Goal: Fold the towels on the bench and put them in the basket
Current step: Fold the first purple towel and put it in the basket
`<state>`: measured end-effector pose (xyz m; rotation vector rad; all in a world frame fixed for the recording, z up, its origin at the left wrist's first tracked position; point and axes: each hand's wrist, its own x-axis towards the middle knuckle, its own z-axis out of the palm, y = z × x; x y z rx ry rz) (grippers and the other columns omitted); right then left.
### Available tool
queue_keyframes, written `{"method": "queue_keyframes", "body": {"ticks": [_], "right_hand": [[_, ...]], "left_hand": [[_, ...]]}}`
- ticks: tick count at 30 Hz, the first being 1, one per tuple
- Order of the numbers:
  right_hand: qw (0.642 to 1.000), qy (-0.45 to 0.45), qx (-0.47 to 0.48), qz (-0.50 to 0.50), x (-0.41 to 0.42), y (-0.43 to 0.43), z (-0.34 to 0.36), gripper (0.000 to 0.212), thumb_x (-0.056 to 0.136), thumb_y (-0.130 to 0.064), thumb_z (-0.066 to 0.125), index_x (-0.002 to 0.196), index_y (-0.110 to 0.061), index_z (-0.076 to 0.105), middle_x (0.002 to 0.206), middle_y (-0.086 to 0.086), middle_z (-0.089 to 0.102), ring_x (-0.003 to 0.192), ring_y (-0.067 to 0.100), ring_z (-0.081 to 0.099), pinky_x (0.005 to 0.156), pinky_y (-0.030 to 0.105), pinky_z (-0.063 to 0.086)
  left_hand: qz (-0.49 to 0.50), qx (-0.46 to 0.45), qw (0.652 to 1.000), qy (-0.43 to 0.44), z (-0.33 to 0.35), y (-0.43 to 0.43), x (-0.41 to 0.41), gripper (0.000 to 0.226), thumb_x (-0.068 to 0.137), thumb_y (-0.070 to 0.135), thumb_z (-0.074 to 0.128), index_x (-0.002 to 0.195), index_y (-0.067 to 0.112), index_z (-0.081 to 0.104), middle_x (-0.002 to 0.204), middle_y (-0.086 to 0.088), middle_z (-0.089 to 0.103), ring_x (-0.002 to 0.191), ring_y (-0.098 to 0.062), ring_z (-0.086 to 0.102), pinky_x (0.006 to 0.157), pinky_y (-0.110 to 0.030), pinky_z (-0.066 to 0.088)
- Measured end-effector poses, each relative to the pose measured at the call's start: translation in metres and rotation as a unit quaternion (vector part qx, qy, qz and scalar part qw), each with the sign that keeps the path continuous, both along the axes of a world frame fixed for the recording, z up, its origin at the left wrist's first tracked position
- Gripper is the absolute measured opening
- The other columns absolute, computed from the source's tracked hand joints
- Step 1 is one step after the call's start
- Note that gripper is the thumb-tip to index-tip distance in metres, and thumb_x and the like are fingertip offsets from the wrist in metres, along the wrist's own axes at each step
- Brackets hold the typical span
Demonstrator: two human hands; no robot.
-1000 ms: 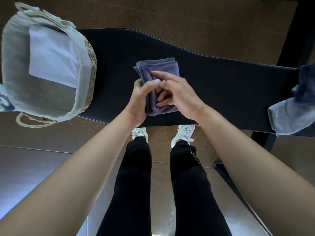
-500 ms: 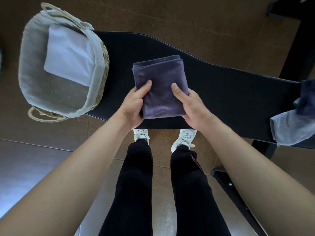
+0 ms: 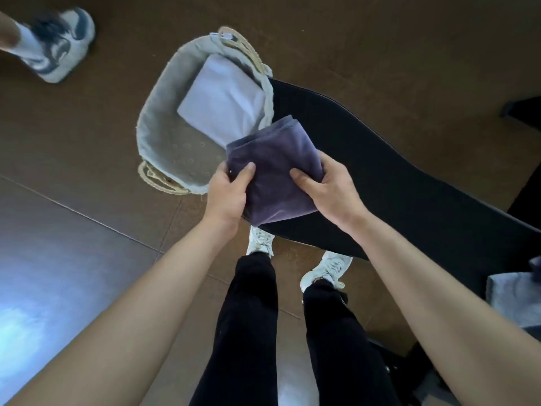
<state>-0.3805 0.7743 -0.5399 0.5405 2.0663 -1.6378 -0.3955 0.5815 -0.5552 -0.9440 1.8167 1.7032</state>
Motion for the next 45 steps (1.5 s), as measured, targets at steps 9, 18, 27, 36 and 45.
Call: {"method": "queue_keyframes", "body": {"ticks": [9,18,27,36,45], "right_hand": [[0.973,0.054,0.091,0.203,-0.100,-0.083,-0.003,0.052,0.093,-0.017,0.066,0.142,-0.021,0.051,0.127,-0.001,0.065,0.116,0.015,0.059,0.096,0.027,0.046],[0.920,0.098,0.157,0.345,-0.134,-0.133,-0.042,0.080,0.090,-0.008,0.059,0.160,-0.034,0.029,0.150,0.009,0.050,0.139,0.026,0.046,0.116,0.036,0.035],[0.916,0.090,0.167,0.354,-0.127,-0.138,-0.053,0.080,0.089,-0.009,0.062,0.158,-0.035,0.032,0.133,0.009,0.052,0.122,0.027,0.052,0.101,0.029,0.039],[0.862,0.097,0.226,0.444,-0.123,-0.146,-0.064,0.078,0.092,-0.009,0.063,0.160,-0.030,0.030,0.132,0.012,0.047,0.113,0.034,0.056,0.095,0.045,0.048],[0.705,0.184,0.461,0.506,-0.143,-0.131,-0.070,0.098,0.081,-0.058,0.072,0.159,-0.034,0.017,0.144,0.016,0.033,0.129,0.039,0.037,0.102,0.052,0.034]], "left_hand": [[0.011,-0.140,0.985,0.103,0.013,-0.090,-0.043,0.085,0.091,0.003,0.068,0.158,0.020,0.019,0.151,0.000,0.043,0.127,-0.007,0.057,0.112,-0.029,0.048],[-0.047,-0.288,0.953,0.085,0.017,-0.118,-0.059,0.053,0.083,0.007,0.064,0.125,0.032,0.045,0.121,0.010,0.066,0.109,-0.017,0.065,0.099,-0.046,0.052],[-0.112,-0.297,0.942,0.106,0.020,-0.124,-0.058,0.066,0.087,0.009,0.065,0.139,0.030,0.033,0.140,0.003,0.056,0.121,-0.026,0.062,0.100,-0.045,0.052],[-0.366,-0.488,0.772,0.178,0.015,-0.117,-0.055,0.050,0.077,0.019,0.079,0.122,0.017,0.059,0.127,-0.011,0.052,0.116,-0.032,0.051,0.086,-0.039,0.050],[-0.482,-0.429,0.762,-0.047,-0.040,-0.089,-0.072,0.116,0.071,0.028,0.092,0.155,0.022,0.012,0.153,-0.015,0.020,0.133,-0.041,0.040,0.094,-0.048,0.051]]}}
